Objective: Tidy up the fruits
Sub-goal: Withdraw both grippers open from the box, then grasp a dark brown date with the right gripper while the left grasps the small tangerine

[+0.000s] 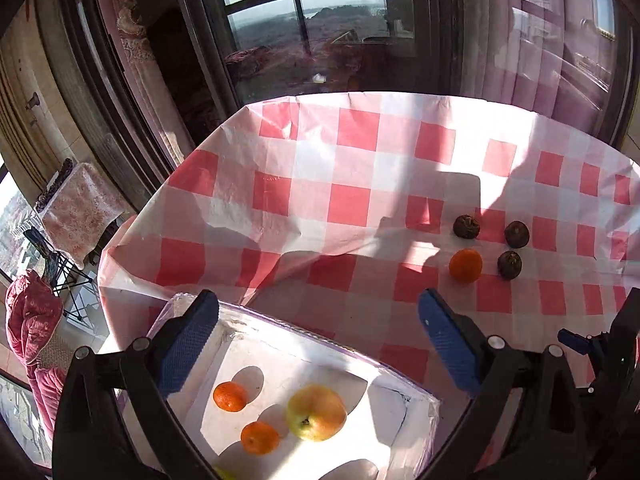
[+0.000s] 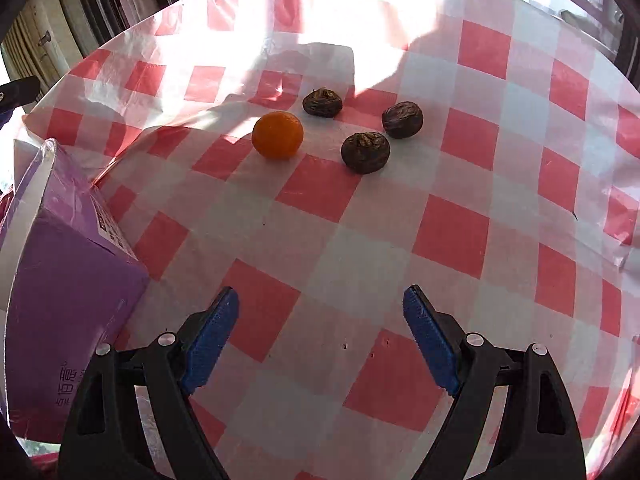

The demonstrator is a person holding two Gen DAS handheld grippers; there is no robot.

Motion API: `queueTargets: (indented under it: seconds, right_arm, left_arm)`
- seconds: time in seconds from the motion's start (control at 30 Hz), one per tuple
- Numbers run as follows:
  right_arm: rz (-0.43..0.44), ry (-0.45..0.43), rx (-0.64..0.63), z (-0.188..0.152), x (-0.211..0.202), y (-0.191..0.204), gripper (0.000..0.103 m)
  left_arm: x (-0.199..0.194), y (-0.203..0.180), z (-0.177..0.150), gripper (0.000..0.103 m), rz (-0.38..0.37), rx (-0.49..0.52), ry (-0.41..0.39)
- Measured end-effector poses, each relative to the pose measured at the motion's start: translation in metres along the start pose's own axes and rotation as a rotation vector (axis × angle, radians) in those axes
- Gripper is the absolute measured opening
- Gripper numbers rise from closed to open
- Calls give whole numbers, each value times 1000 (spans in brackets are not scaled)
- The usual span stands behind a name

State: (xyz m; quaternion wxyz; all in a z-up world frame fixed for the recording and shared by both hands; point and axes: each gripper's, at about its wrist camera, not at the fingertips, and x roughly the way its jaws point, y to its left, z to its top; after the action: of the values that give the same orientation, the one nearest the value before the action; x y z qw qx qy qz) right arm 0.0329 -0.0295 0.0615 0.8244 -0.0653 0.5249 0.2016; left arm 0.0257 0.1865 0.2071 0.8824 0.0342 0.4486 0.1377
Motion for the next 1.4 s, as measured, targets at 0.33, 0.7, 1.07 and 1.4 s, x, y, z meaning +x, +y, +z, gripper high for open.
queueTargets:
  seconds: [0.33,0.7,1.07,1.4]
  right_arm:
    - [-49,-126,-78,55,63,-20,73]
    - [4,-170,-18,82,71,-44,41]
    - [-39,-176,110,23,31,-112,41]
    - [-43,-176,87,15,29,-110,41]
  left_arm:
    - [41,-101,9,100,-189,-57,181]
    - [65,-131,-4,100,-133,-32,249]
    - [148,-176,10,100,-44,-25,294]
    - [200,-167,11,52,-81,-58,293]
